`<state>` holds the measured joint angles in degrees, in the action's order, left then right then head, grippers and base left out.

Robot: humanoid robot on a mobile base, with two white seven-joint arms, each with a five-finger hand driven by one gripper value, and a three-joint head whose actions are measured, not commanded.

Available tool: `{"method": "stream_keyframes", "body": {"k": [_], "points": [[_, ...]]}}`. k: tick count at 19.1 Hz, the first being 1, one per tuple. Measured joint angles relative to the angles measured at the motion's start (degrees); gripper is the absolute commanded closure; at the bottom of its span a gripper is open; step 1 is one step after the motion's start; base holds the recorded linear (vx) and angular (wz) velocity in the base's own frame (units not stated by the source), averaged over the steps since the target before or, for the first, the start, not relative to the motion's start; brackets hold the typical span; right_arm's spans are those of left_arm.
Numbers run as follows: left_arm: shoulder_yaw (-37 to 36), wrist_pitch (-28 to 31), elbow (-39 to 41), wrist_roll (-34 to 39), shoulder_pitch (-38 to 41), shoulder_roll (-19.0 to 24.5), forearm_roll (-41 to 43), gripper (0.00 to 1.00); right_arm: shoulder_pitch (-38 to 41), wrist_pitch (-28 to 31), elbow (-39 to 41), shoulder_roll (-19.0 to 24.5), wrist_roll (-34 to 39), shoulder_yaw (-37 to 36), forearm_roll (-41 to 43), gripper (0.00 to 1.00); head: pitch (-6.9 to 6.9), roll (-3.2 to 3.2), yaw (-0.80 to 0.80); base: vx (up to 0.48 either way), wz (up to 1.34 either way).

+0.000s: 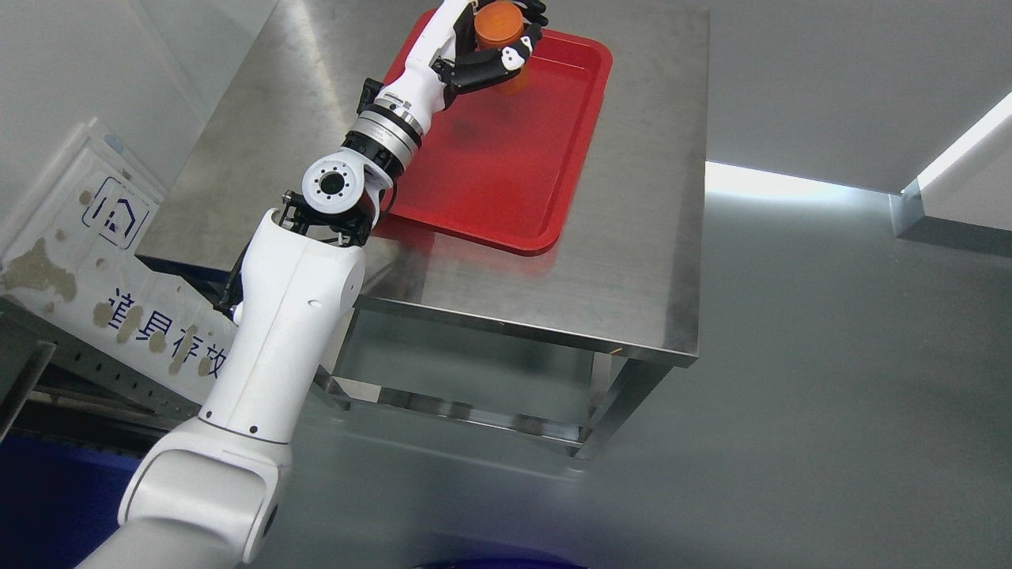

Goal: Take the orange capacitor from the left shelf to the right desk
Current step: 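Lower the capacitor onto the red tray and open the left hand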

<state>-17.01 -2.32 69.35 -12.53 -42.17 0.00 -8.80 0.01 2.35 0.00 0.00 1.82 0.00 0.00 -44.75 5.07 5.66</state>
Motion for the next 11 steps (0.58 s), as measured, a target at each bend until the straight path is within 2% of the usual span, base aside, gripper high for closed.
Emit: {"method": "stream_keyframes", "body": {"k": [6, 7, 11], "points": [[-0.41, 1.75, -1.19, 0.00, -0.07, 0.00, 0.30, 0.18, 0.00, 0.00, 0.00, 0.00, 0.00, 0.00, 0.00, 0.00, 0.00, 0.00, 0.00, -0.002, 0.00], [-0.44, 2.89, -1.30, 0.00, -0.31, 0.00, 0.34, 0.12, 0.00, 0.00, 0.00, 0.00, 0.00, 0.00, 0.00, 0.00, 0.00, 0.00, 0.00, 0.000, 0.00], [-0.31, 4.73, -1.42, 0.00, -1.58, 0.00, 0.40, 0.00, 0.00, 0.00, 0.00, 0.00, 0.01, 0.00, 0.00, 0.00, 0.00, 0.00, 0.00, 0.000, 0.00]]}}
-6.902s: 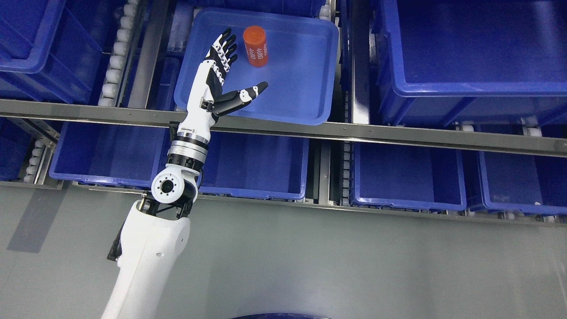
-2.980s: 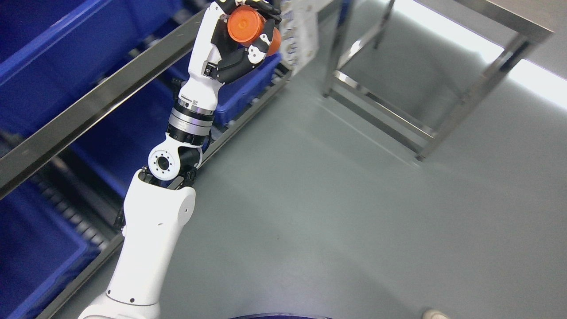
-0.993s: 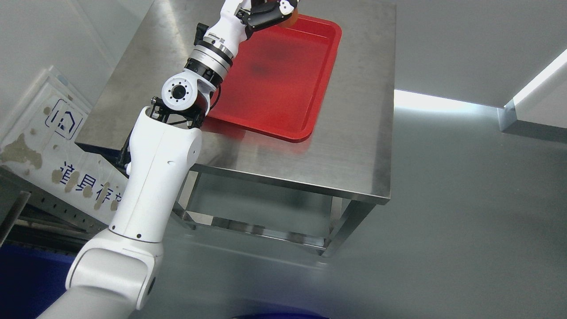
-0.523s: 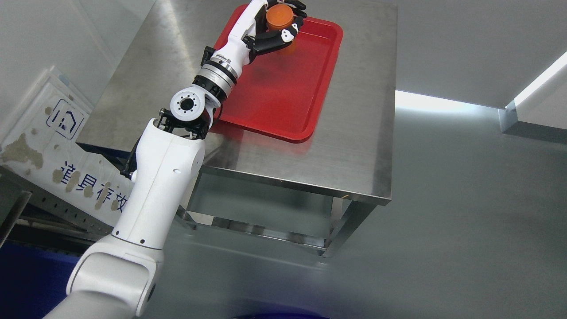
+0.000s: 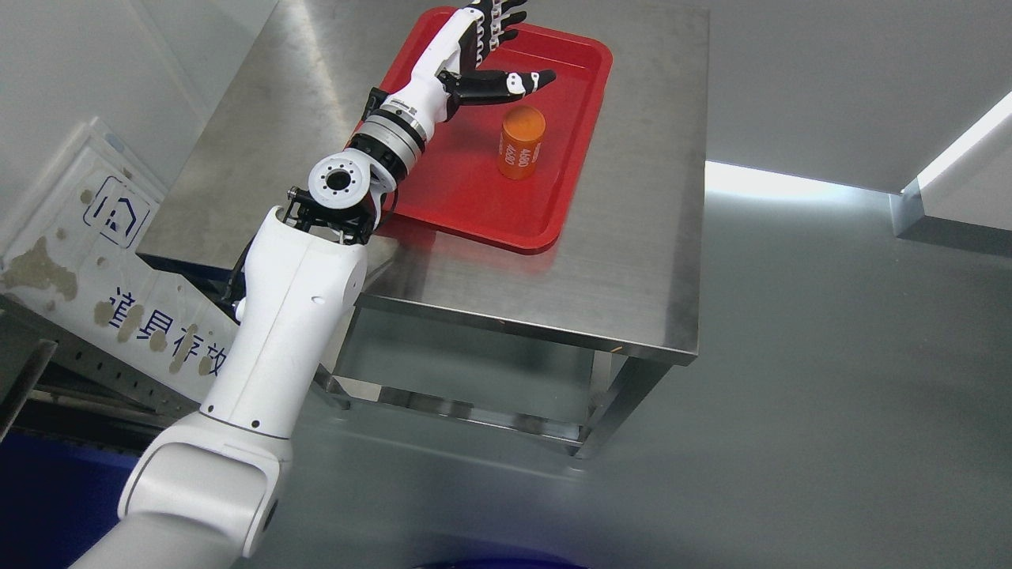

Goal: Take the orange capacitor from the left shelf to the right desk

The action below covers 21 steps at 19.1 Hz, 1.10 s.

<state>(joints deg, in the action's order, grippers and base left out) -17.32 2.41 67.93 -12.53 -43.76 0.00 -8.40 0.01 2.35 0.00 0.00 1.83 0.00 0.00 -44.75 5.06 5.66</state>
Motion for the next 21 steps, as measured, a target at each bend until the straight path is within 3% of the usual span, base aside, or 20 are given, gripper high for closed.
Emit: {"method": "stream_keyframes", "body": {"k": [3, 11, 16, 21], "points": [[0.68, 0.17, 0.65, 0.00, -0.70, 0.00, 0.02, 0.00, 0.00, 0.00, 0.00, 0.00, 0.01, 0.00, 0.00, 0.00, 0.00, 0.00, 0.00, 0.000, 0.00], [7.09, -10.63, 5.28, 0.36, 0.10, 0.00, 0.05, 0.00, -0.01, 0.00, 0.00, 0.00, 0.01, 0.00, 0.00, 0.00, 0.00, 0.00, 0.00, 0.000, 0.00], [12.46, -14.14, 10.33, 0.37, 6.66, 0.00, 0.05, 0.00, -0.01, 0.00, 0.00, 0.00, 0.01, 0.00, 0.00, 0.00, 0.00, 0.00, 0.00, 0.000, 0.00], [16.77, -12.80, 15.77, 0.71, 15.35, 0.00, 0.05, 0.00, -0.01, 0.00, 0.00, 0.00, 0.02, 0.00, 0.00, 0.00, 0.00, 0.00, 0.00, 0.000, 0.00]]}}
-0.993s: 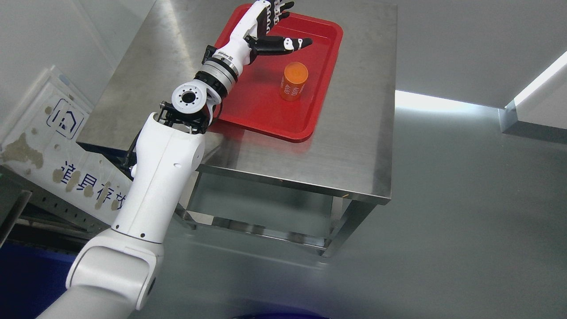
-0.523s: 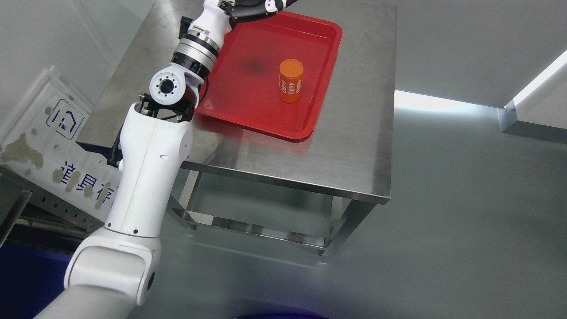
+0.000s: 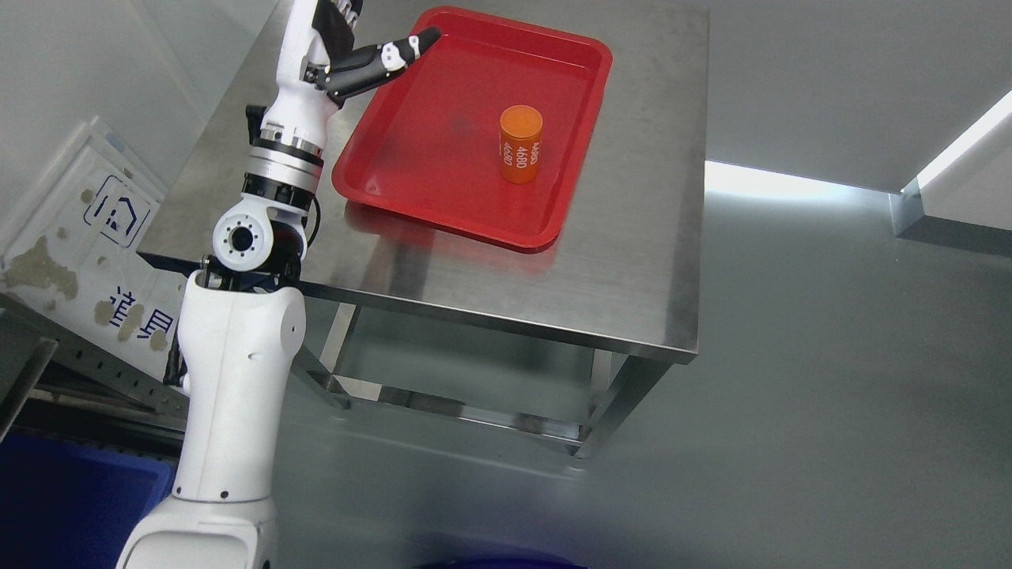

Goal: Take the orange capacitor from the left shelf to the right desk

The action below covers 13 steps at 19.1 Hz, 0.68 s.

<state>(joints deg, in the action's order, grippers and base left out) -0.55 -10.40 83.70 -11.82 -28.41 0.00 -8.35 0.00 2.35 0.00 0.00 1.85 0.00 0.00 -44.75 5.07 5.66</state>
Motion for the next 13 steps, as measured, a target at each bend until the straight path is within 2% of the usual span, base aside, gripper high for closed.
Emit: {"method": "stream_keyframes", "body": {"k": [7, 13], "points": [[3.89, 7.42, 5.00, 2.71, 7.46, 0.00, 0.04, 0.00, 0.00, 0.00, 0.00, 0.00, 0.00, 0.00, 0.00, 0.00, 0.00, 0.00, 0.00, 0.000, 0.00], [5.75, 7.96, 7.49, 2.80, 13.09, 0.00, 0.07, 0.00, 0.00, 0.00, 0.00, 0.00, 0.00, 0.00, 0.00, 0.00, 0.00, 0.00, 0.00, 0.000, 0.00]]}}
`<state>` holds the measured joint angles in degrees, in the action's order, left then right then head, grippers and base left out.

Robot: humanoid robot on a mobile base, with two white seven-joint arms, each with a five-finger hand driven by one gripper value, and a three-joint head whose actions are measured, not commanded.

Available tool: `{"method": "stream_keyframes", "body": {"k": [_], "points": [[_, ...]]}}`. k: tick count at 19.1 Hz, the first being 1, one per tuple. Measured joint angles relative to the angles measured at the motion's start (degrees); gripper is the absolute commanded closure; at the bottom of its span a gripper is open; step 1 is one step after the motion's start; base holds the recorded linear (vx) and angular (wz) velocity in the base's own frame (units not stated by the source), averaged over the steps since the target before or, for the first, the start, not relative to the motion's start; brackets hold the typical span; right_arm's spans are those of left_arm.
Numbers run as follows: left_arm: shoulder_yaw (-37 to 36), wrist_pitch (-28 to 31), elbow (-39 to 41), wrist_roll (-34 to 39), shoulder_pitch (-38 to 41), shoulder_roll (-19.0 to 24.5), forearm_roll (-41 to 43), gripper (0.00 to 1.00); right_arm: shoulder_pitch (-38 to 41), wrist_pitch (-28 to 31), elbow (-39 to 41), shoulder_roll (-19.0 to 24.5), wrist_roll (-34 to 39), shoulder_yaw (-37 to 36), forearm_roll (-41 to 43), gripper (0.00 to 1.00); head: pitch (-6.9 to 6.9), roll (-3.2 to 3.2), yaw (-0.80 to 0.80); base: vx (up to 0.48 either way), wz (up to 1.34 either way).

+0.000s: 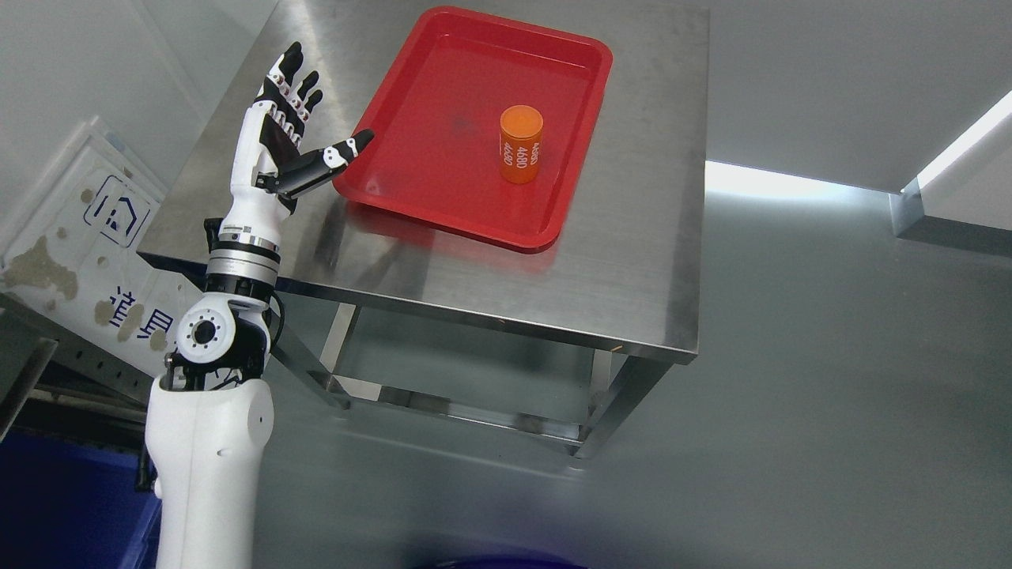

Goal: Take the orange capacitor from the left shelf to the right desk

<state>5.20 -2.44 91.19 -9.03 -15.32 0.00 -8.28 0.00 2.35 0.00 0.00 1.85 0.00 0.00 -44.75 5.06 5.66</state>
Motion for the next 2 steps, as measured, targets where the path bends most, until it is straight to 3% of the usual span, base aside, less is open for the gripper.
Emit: {"method": "stream_keyframes", "body": {"k": [2], "points": [[0.47, -0.44, 0.60, 0.00, 1.09, 0.00, 0.00, 0.00, 0.00, 0.01, 0.00, 0.00, 0.00, 0.00, 0.00, 0.00, 0.00, 0.00, 0.00, 0.000, 0.00]]}}
